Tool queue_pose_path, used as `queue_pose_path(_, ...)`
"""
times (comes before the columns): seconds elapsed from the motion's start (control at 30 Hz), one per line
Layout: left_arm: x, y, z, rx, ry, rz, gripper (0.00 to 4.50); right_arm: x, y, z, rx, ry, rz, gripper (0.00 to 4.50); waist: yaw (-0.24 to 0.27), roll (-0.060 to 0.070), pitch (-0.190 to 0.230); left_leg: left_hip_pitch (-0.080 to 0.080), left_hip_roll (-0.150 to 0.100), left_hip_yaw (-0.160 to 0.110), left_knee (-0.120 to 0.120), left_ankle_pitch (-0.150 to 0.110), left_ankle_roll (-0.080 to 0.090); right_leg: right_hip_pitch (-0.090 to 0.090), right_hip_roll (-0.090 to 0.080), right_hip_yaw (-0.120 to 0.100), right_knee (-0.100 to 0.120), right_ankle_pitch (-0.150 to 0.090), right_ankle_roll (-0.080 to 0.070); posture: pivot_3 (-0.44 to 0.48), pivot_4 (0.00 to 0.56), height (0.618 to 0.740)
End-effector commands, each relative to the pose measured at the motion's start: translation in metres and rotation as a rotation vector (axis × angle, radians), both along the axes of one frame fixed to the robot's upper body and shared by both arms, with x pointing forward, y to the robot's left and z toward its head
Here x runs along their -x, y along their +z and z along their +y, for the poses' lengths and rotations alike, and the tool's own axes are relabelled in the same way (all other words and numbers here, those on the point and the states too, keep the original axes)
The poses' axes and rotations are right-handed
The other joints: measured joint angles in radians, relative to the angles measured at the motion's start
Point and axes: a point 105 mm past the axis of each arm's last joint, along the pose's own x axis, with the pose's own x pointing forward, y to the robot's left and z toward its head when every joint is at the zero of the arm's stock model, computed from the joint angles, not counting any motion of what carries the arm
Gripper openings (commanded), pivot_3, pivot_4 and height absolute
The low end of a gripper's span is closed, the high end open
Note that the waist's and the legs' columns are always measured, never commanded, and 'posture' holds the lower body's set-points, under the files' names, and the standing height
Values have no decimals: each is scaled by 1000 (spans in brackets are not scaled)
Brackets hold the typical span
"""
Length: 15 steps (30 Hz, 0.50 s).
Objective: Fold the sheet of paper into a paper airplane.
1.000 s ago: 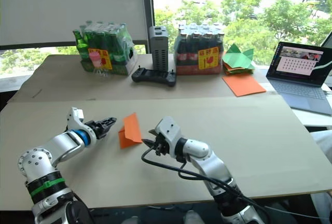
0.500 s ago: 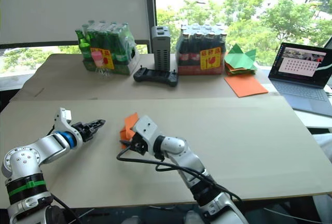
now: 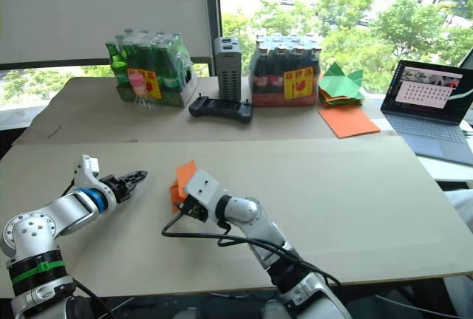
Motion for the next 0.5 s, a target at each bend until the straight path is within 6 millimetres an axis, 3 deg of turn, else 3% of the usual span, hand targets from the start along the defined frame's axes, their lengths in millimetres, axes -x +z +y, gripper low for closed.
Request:
queue_pose_path(0.03,0,15,0,-9,2,-61,2193,0,14,6,-6,15,-73,2889,0,0,0,0,0,0,0,0,0,0,0,0,0,0,0,0,150,740)
queue_pose_path(0.3,-1,16,-3,-12,-5,-60,2193,0,13,5,18,6,-94,2889,0,0,0,0,0,0,0,0,0,0,0,0,0,0,0,0,150,740)
queue_pose_path(0.5,-1,13,-5,-11,-15,-53,2193,-3,13,3,21,-15,-103,1058,0,0,0,0,0,0,0,0,0,0,0,0,0,0,0,0,150,740)
